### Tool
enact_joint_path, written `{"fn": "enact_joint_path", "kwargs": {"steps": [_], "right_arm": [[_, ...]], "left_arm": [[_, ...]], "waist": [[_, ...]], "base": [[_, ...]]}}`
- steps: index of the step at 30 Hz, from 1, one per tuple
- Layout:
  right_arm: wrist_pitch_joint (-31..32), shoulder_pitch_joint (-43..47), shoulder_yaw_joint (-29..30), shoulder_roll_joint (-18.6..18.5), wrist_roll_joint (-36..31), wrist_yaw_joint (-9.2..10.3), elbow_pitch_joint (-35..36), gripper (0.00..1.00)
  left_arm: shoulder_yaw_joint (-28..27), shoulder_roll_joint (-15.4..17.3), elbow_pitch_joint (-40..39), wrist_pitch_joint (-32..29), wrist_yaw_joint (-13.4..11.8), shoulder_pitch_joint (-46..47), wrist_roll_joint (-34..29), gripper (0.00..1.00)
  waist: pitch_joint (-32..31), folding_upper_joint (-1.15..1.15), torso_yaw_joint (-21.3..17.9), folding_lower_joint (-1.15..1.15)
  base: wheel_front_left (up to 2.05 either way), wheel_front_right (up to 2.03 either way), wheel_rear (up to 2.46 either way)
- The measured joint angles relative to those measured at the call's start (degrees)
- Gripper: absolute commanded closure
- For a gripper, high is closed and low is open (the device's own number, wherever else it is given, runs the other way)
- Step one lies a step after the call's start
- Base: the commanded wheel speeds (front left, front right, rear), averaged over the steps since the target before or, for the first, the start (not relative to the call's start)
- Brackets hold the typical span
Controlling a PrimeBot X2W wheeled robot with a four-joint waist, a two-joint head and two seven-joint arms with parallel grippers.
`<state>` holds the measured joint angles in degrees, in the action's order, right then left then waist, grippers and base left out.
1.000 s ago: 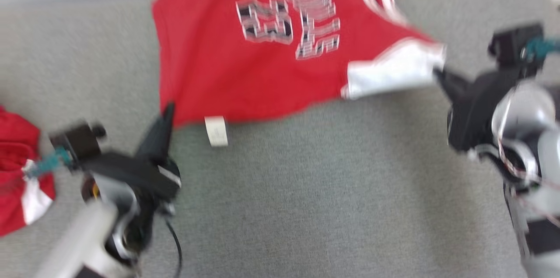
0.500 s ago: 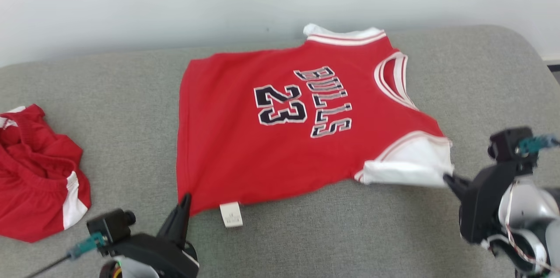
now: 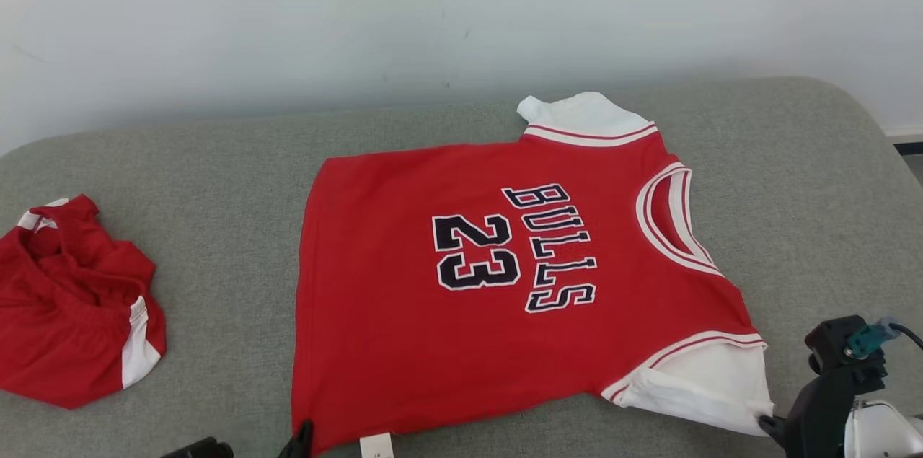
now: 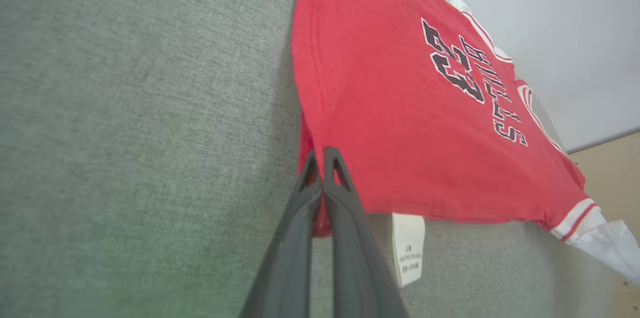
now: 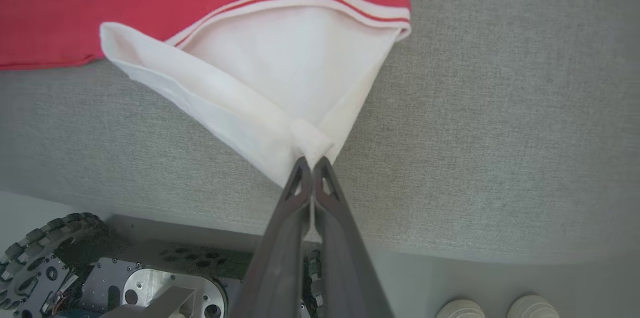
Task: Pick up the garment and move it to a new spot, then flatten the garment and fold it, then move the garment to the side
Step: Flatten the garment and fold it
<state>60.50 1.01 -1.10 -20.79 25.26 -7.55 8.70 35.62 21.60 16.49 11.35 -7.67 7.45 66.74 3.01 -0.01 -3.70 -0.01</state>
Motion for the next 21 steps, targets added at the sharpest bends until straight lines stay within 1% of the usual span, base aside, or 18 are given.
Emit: {"fn": "enact_joint_path", "kwargs": {"steps": [3,8,10,12,16,19,21], "right_arm": [[0.00,0.94,0.91,-1.02,-0.91,0.00,0.10,1.00],[0.05,1.93,0.87,-0.87,-0.16,0.00,0.60,1.00],[-1.64,1.40,-0.24,-1.66,-0.81,0.00,1.20,1.00],[-4.19,0.21,-1.21,-2.05,-0.89,0.00,1.31,1.00],[-10.91,-4.47,-4.88,-4.65,-1.82,0.00,0.90,1.00],[-15.99,-8.99,-7.84,-7.05,-3.27,0.00,-0.67,1.00],[-18.49,-11.85,-9.33,-7.78,-3.79,0.00,-2.47,1.00]], "left_arm": [[-0.34,0.15,-0.11,0.24,-1.30,-1.41,0.07,1.00],[0.19,1.04,-1.51,-0.32,-1.91,-3.06,0.12,1.00],[0.43,1.64,-2.75,-0.34,-1.98,-2.88,-0.56,1.00],[0.70,1.36,-3.38,-0.60,-1.91,-2.09,-0.70,1.00],[0.96,0.52,-3.37,-1.44,-2.00,2.15,-1.74,1.00],[0.62,-0.09,-2.55,-1.80,-2.50,5.59,-2.55,1.00],[0.44,-0.79,-1.89,-1.87,-2.90,7.57,-2.69,1.00]], "waist": [[-0.24,0.00,-0.01,0.01],[-0.22,0.01,0.00,0.00],[0.22,0.01,0.07,0.01],[0.57,0.01,0.30,0.00],[1.49,0.01,0.86,0.01],[2.36,0.01,1.19,0.01],[2.98,0.01,1.35,0.01]], "base": [[0.00,0.00,0.00],[0.00,0.00,0.00],[0.00,0.00,0.00],[0.00,0.00,0.00],[0.00,0.00,0.00],[0.00,0.00,0.00],[0.00,0.00,0.00]]}}
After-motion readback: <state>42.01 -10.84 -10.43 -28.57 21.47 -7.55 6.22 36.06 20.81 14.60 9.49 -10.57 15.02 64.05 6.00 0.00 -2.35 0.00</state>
